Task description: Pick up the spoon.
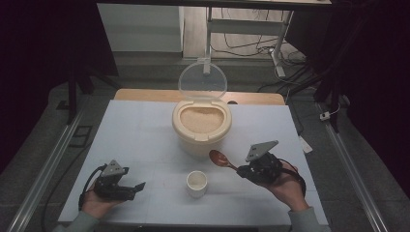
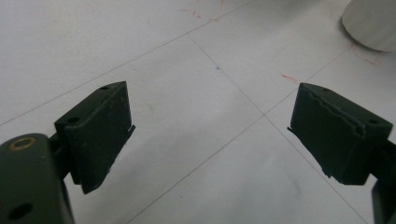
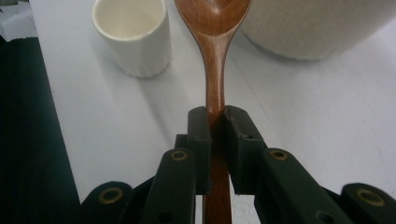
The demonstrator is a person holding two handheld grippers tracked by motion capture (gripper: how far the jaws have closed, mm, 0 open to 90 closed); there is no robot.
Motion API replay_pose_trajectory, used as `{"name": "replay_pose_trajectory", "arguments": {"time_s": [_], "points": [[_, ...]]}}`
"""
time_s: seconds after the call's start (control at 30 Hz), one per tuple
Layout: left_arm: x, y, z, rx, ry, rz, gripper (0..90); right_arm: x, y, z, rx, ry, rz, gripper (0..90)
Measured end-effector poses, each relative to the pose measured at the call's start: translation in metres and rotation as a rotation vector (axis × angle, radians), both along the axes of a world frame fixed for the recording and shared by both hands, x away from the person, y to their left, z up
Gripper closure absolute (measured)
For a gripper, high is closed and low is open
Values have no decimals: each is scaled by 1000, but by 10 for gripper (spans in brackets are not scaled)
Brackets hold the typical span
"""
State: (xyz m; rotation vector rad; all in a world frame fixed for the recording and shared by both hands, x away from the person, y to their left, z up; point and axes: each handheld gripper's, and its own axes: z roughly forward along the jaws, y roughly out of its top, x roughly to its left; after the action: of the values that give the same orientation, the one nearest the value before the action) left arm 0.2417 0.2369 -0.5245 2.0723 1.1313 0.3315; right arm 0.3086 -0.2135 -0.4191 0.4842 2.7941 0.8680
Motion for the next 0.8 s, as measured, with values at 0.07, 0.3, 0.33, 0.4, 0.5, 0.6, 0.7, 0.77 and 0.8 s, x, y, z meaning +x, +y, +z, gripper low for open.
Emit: {"name": "replay_pose_trajectory", "arguments": {"time_s": [0.07, 0.3, 0.33, 0.4, 0.5, 0.6, 0.7, 0.77, 0.8], "points": [[0, 0, 0, -1, 3, -2, 128, 1, 5, 1, -7, -6, 23, 808], [0, 0, 0, -5, 0, -2, 128, 4, 27, 6, -20, -18, 70, 807], [0, 0, 0, -5, 0, -2, 128, 4, 30, 6, -22, -22, 76, 807], [0, 0, 0, -3, 1, -2, 128, 4, 33, 6, -26, -24, 81, 807], [0, 0, 0, -2, -1, -6, 128, 3, 47, 3, -36, -32, 112, 807], [0, 0, 0, -4, 0, -5, 128, 2, 54, 1, -42, -32, 129, 807], [0, 0, 0, -4, -1, -6, 128, 0, 65, -4, -60, -38, 161, 807], [0, -1, 0, -2, -4, -13, 130, 0, 67, -6, -62, -37, 165, 807], [0, -1, 0, 0, -4, -15, 131, 0, 70, -8, -71, -36, 169, 807]]}}
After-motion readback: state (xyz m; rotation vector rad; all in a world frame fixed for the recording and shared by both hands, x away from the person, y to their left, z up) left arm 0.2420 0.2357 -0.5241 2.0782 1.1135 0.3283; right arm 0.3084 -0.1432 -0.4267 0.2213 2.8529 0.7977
